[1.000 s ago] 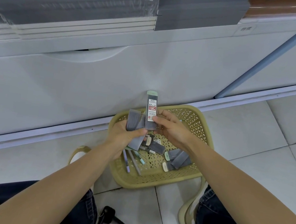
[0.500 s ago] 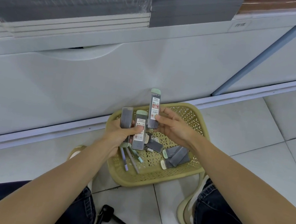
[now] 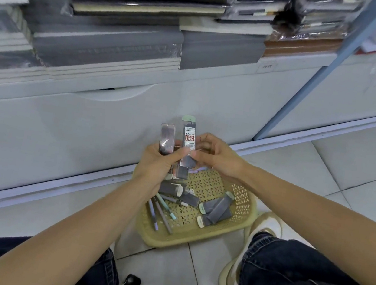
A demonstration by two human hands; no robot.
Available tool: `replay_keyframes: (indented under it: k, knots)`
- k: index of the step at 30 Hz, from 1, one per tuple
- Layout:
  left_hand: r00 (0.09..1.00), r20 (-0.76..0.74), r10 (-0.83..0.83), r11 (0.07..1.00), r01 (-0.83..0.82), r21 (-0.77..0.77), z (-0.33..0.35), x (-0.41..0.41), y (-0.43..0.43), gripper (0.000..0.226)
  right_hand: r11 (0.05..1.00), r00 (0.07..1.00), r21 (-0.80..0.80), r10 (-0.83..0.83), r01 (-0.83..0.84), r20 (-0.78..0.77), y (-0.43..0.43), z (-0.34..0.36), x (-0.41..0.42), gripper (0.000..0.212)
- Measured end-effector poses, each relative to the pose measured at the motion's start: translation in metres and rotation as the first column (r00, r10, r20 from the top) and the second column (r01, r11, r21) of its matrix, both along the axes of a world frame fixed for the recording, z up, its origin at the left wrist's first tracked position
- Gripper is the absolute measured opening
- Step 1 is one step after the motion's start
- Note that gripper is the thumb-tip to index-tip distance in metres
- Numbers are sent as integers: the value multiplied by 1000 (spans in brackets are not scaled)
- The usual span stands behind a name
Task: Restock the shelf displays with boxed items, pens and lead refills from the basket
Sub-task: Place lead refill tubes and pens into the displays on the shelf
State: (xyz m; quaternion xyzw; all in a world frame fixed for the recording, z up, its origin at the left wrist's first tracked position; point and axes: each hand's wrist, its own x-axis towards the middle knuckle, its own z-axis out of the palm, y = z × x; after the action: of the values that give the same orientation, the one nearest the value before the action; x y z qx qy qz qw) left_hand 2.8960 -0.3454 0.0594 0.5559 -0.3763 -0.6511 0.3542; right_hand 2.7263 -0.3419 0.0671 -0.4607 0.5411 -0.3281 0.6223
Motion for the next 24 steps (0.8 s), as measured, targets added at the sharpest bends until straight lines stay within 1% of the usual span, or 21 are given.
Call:
replay_keyframes:
  k: [1,4,7,9,13,16,19,21,24]
  knots:
    - [1000,-19,10,999,-10,-36,11,-3,1,18,999,1000,-28,18,-19,-16,0,12,-2,33]
    - [997,-63,34,992,-42,-119,46,-10,4,13,995,999,-91,27,-30,-33,2,54,-12,41]
    - [999,-31,6,975,-13,-221,84,-15,10,13,984,992,-177,-19,-3,-125,3,98,-20,42]
    - [999,-13,-40,961,35,-275,106,-17,14,13,961,984,-276,-48,0,-170,2,126,-23,39]
    - [996,12,-93,934,91,-347,154,-22,13,19,890,971,-443,-6,-104,-240,3,186,-33,22]
    - [992,2,-126,900,115,-421,198,-30,2,20,855,964,-500,-2,-136,-266,1,233,-45,26]
    - [981,-20,-194,866,161,-474,246,-42,-11,20,828,962,-548,-35,-123,-269,-3,279,-58,25]
    - [975,-91,-203,856,132,-500,276,-49,-21,16,790,971,-605,-60,-96,-233,-6,312,-67,26]
    - [948,-191,-256,836,118,-536,318,-57,-40,14,715,966,-699,-189,10,-179,-16,359,-84,24]
